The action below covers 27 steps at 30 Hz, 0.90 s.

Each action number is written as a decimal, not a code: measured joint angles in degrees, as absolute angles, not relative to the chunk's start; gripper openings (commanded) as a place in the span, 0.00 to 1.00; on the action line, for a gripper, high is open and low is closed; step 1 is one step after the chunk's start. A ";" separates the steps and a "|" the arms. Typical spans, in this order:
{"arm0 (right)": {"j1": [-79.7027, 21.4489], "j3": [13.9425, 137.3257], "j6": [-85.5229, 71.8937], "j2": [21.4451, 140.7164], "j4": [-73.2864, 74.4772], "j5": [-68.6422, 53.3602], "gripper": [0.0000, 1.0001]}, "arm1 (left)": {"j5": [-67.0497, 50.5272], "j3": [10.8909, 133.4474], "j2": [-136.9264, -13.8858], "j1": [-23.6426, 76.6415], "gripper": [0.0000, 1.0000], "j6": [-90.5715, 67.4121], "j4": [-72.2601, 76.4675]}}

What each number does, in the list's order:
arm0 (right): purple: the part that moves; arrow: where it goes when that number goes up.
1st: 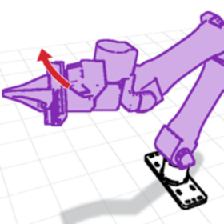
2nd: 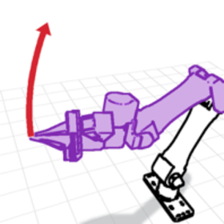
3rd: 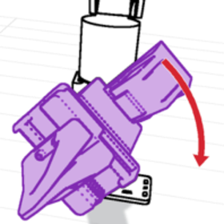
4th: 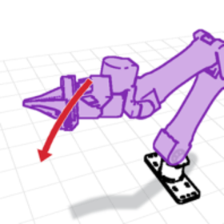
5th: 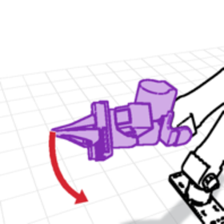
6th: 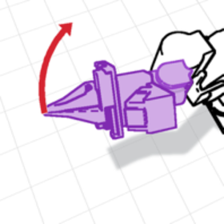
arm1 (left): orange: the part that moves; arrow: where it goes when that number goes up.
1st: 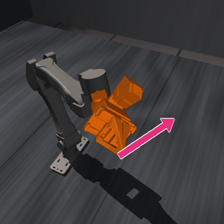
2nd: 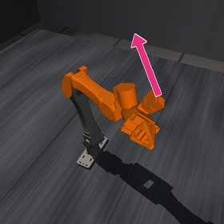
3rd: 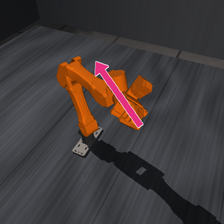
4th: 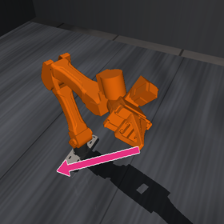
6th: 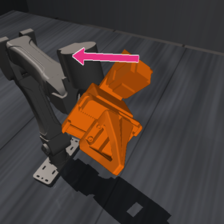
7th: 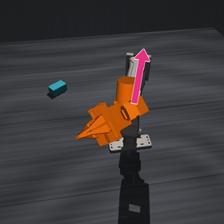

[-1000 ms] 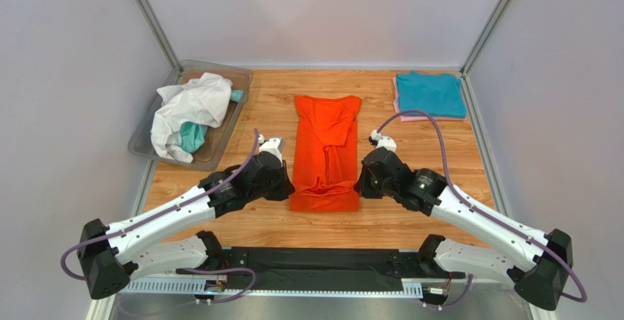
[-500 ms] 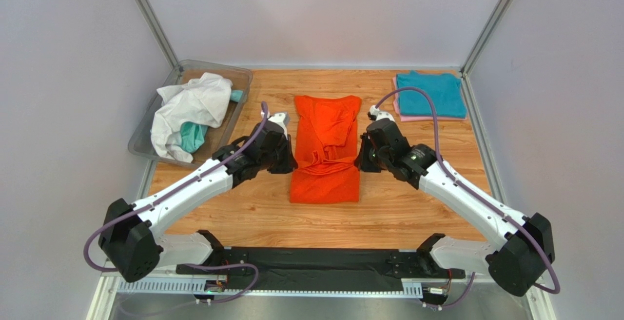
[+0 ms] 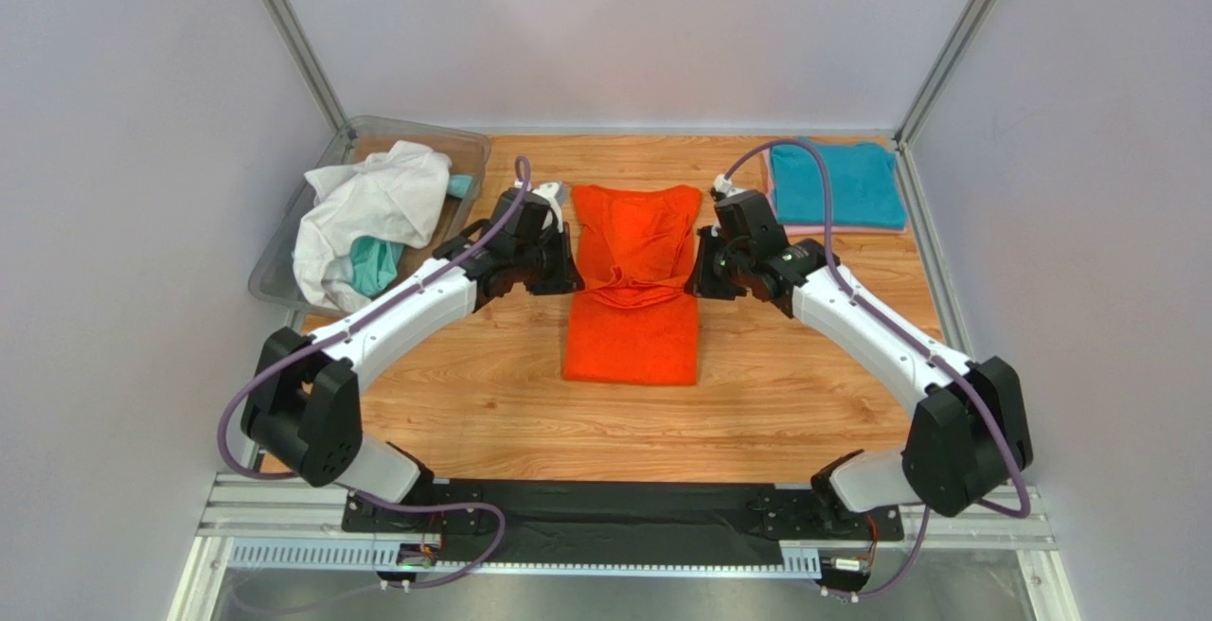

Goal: Fold and stack the t-shirts
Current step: Fold the tshirt

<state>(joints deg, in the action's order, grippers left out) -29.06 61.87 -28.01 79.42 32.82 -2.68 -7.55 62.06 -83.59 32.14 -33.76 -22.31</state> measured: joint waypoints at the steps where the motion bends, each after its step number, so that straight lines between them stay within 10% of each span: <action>1: -28.80 62.17 -27.88 80.20 32.56 -3.05 0.00 | -7.92 62.24 -84.47 31.75 0.00 -33.67 -22.15; 24: -21.56 66.57 -26.59 99.66 27.24 -11.60 0.05 | -11.33 66.06 -99.90 27.24 0.00 -32.77 -18.44; 27: -21.10 67.33 -26.39 101.19 26.76 -12.29 0.14 | -10.87 66.06 -100.27 27.16 0.30 -32.67 -18.31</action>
